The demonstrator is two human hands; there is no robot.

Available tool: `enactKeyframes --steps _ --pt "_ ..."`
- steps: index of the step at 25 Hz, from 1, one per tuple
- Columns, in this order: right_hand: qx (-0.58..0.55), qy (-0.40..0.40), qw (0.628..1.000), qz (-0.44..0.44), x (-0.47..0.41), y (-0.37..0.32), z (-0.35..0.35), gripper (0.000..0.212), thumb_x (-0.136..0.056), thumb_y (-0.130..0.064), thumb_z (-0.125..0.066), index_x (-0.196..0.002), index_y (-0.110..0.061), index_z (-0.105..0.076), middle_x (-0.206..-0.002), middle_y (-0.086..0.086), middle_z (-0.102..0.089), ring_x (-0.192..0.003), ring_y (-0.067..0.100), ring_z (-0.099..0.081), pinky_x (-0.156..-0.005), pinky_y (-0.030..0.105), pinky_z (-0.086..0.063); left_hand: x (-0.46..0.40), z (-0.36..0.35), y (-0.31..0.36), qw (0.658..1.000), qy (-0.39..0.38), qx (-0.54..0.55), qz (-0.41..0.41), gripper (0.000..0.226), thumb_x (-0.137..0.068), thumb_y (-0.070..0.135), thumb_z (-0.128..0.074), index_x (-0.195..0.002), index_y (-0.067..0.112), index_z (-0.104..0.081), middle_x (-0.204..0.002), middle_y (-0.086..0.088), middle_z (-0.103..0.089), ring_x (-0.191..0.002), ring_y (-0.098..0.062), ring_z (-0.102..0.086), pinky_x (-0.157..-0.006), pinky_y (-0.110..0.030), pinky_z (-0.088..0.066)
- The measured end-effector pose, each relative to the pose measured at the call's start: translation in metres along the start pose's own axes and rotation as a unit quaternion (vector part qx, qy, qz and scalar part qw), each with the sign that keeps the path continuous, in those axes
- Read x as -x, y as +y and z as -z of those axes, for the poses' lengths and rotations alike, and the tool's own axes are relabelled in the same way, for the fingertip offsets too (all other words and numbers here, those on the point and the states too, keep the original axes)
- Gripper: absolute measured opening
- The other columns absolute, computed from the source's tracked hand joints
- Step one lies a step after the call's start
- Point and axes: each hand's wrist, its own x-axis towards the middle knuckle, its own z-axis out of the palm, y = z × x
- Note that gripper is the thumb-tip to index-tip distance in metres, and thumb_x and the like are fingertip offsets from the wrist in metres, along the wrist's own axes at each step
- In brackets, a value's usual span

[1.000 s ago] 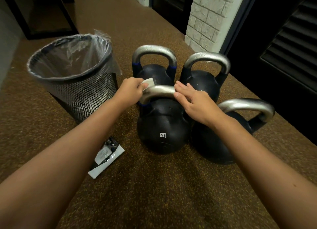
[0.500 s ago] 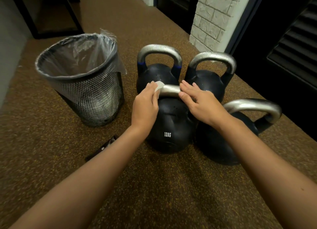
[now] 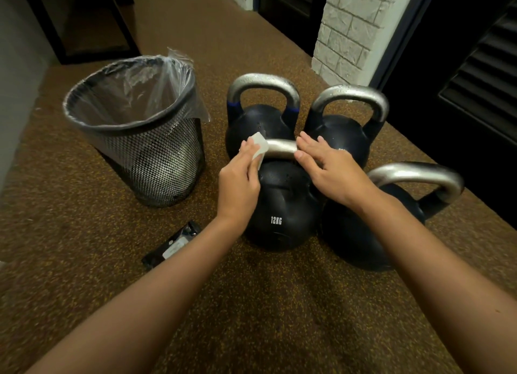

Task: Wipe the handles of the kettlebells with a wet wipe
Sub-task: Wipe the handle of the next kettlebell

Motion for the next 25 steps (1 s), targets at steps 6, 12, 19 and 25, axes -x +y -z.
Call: enactKeyframes --steps 6,12,19,25 --pt "0.009 0.001 1.000 0.000 0.000 -0.001 -0.001 0.047 -0.099 -0.036 -0.035 -0.144 -0.025 -0.032 -0.154 -0.010 -0.023 -0.145 0.017 -0.009 -0.116 0.033 -0.008 0.011 -0.001 -0.007 0.990 0.040 0.025 0.133 0.034 -0.097 0.021 -0.044 -0.127 0.007 -0.055 -0.121 -0.008 -0.063 -0.113 -0.014 -0.057 -0.096 -0.022 -0.043" --pt "0.006 0.004 1.000 -0.006 0.000 -0.003 0.000 0.046 -0.099 -0.037 -0.035 -0.144 -0.026 -0.032 -0.153 -0.011 -0.023 -0.145 0.016 -0.009 -0.115 0.030 -0.008 0.010 -0.003 0.014 0.994 0.031 0.048 0.089 0.034 -0.096 0.017 -0.047 -0.128 0.006 -0.053 -0.131 -0.009 -0.055 -0.128 -0.015 -0.045 -0.104 -0.018 -0.034" --pt "0.010 -0.001 1.000 -0.004 0.000 -0.003 0.000 0.046 -0.099 -0.037 -0.035 -0.144 -0.025 -0.032 -0.154 -0.011 -0.022 -0.145 0.018 -0.009 -0.116 0.033 -0.008 0.019 -0.004 -0.007 0.983 0.034 0.028 0.178 0.034 -0.098 0.024 -0.043 -0.124 0.008 -0.059 -0.113 -0.010 -0.067 -0.105 -0.017 -0.061 -0.085 -0.018 -0.043" --pt "0.008 0.003 1.000 -0.012 0.000 -0.004 0.000 0.046 -0.099 -0.038 -0.035 -0.144 -0.026 -0.032 -0.154 -0.012 -0.022 -0.145 0.017 -0.009 -0.116 0.032 -0.008 0.011 -0.004 0.019 0.992 0.030 0.062 0.110 0.034 -0.096 0.017 -0.047 -0.128 0.007 -0.053 -0.132 -0.008 -0.054 -0.129 -0.013 -0.043 -0.105 -0.018 -0.032"
